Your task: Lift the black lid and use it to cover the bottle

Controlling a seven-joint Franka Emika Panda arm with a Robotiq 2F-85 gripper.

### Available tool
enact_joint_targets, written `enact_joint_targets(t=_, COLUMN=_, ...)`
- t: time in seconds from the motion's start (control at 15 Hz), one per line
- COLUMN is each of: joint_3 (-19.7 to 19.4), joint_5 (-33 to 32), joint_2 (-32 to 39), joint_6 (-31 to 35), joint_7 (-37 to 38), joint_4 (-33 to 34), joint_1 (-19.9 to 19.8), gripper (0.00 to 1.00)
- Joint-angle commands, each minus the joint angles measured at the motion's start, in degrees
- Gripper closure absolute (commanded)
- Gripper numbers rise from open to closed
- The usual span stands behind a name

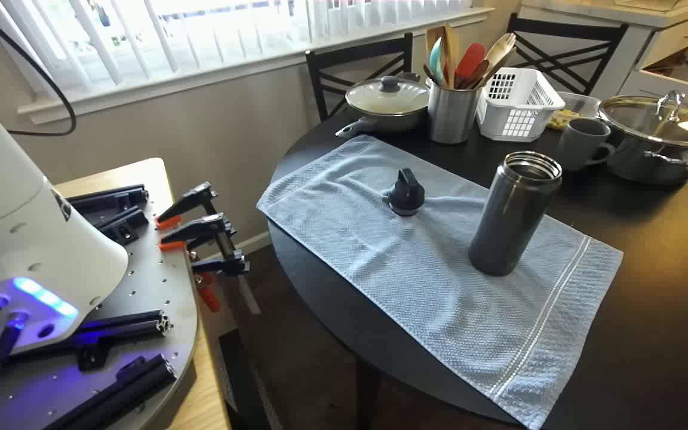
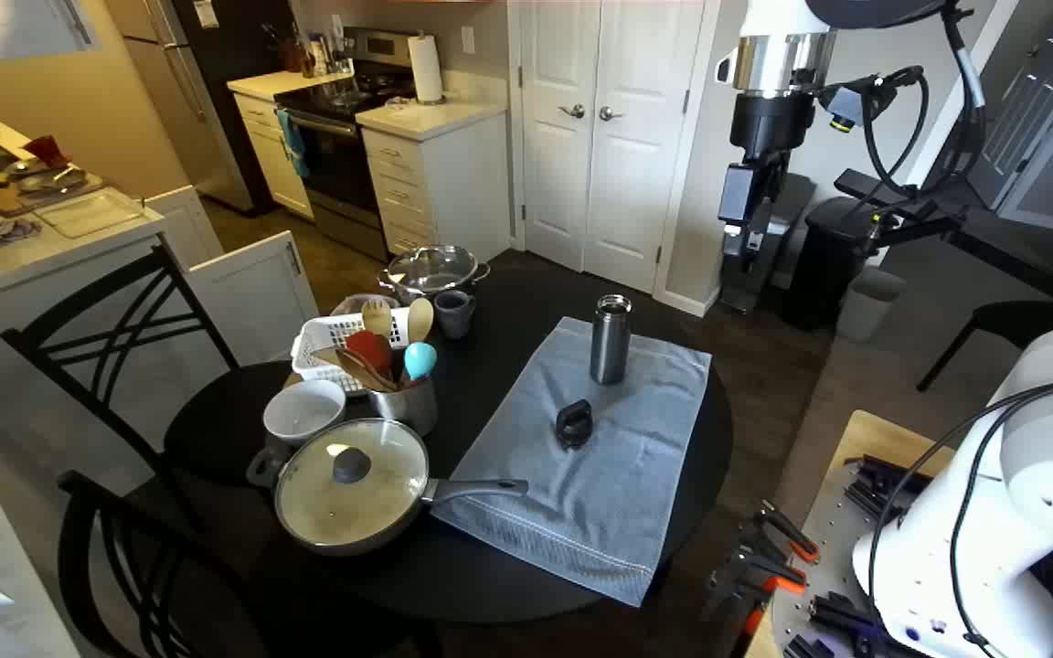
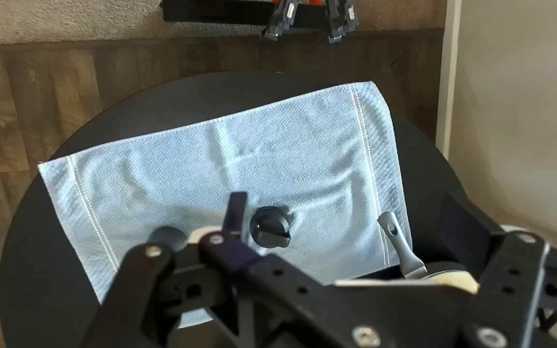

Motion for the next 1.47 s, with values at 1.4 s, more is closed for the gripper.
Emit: enact_joint_targets(t=1.4, joint_3=-0.3, joint_5=3.1, joint_2=27.0, joint_6=36.0, joint_7=-40.2, joint_4=0.1, joint_1=5.2, gripper=0.0)
